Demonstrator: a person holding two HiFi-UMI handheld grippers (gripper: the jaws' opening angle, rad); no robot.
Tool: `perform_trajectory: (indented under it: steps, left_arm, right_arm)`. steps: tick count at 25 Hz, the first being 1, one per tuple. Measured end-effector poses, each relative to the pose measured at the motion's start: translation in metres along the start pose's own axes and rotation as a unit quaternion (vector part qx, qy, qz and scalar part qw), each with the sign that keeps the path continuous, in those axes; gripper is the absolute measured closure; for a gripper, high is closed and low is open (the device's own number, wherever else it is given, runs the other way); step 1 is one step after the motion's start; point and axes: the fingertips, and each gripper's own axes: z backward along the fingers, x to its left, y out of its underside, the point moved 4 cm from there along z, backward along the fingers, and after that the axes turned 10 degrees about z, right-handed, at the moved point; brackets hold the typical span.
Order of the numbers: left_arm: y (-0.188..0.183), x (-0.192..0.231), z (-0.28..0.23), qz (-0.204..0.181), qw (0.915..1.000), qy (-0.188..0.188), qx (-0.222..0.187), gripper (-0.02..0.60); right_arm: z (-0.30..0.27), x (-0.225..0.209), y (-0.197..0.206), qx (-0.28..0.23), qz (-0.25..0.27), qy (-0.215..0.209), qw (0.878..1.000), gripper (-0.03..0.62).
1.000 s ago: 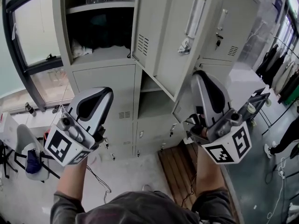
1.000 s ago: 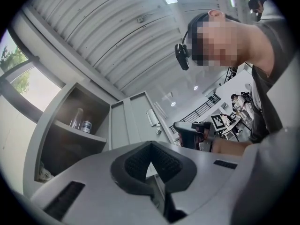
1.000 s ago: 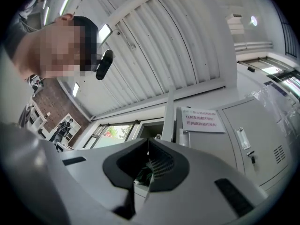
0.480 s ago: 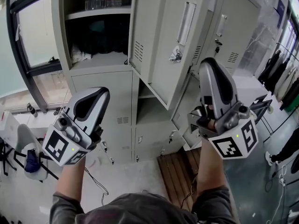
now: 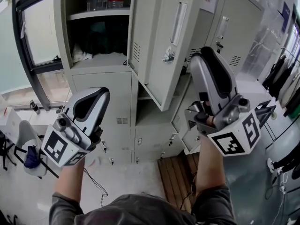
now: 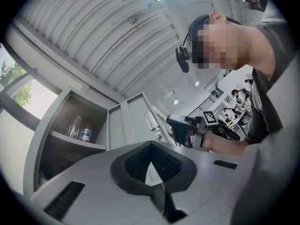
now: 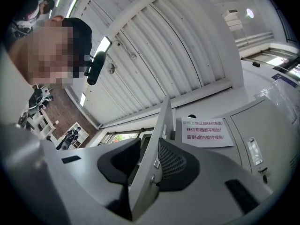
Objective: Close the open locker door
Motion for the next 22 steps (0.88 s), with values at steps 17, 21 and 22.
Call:
perform_trajectory:
  steps: [17,21,22]
  left_arm:
    - [0.001,-0.019,0.000,-0.033,0.9971,-0.067,0.008,0.572]
    - [0.001,-0.020,0.003,-0.040,0.9958,-0.081,0.013,0.572]
    - [0.002,-0.020,0.004,-0.041,0.9956,-0.083,0.015,0.572]
  right_arm:
    - [-0.023,-0.014,0.020,-0.008,-0.031,-0.070,0.997,0.476]
    - [-0.025,-0.013,0.021,-0.016,-0.031,-0.078,0.996,0.477]
    - [-0.025,-0.013,0.021,-0.018,-0.032,-0.079,0.996,0.477]
